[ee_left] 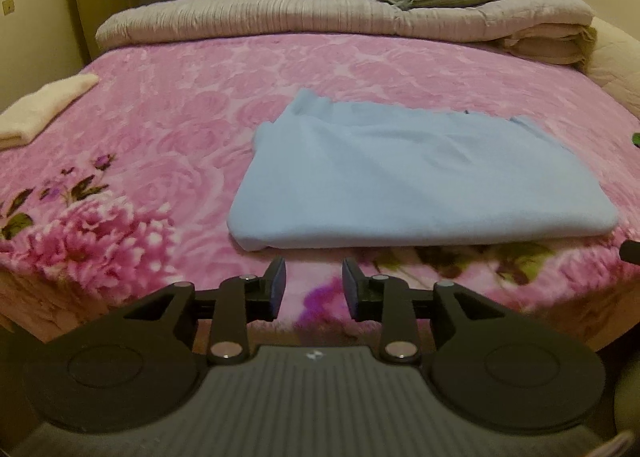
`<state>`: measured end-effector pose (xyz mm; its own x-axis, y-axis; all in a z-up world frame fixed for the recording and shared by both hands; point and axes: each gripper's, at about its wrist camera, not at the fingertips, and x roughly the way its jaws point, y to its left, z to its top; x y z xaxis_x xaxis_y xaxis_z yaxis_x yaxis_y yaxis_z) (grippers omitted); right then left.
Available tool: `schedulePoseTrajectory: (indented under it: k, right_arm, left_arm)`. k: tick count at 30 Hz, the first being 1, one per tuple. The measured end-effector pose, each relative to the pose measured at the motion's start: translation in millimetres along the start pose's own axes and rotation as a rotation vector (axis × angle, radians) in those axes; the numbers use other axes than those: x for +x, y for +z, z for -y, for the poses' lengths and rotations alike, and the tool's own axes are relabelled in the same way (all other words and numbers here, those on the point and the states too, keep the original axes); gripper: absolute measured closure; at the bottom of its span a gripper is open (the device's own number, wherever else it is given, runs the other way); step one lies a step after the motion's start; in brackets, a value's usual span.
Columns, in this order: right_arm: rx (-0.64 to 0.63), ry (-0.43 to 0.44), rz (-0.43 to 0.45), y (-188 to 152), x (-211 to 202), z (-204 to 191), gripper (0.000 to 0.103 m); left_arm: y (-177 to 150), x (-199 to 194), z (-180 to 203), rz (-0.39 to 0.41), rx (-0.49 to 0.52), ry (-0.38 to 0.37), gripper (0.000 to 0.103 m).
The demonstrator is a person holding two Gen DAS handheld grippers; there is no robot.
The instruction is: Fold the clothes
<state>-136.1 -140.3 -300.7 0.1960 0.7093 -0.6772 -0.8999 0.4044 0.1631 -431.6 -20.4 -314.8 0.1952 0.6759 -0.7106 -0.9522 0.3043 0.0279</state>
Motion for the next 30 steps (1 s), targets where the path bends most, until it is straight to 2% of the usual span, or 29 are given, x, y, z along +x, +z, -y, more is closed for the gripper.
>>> schedulePoseTrajectory:
  k: [5,16,30]
  right_arm:
    - [-0.024,0.015,0.019,-8.9,-24.6,-7.7,0.063]
    - [-0.022,0.047,0.046,-15.5,-54.8,-12.3,0.061]
    - [0.005,0.047,0.014,-12.4,-46.8,-6.1,0.059]
  left_arm:
    - [-6.4,-25.4,6.9,0.029,0.023,-0.005,0.072]
    - [-11.8,-59.0,5.3,0.075,0.031,0.004,0.070]
    - [-6.6,-50.9,7.1,0.038,0.043,0.001,0.070]
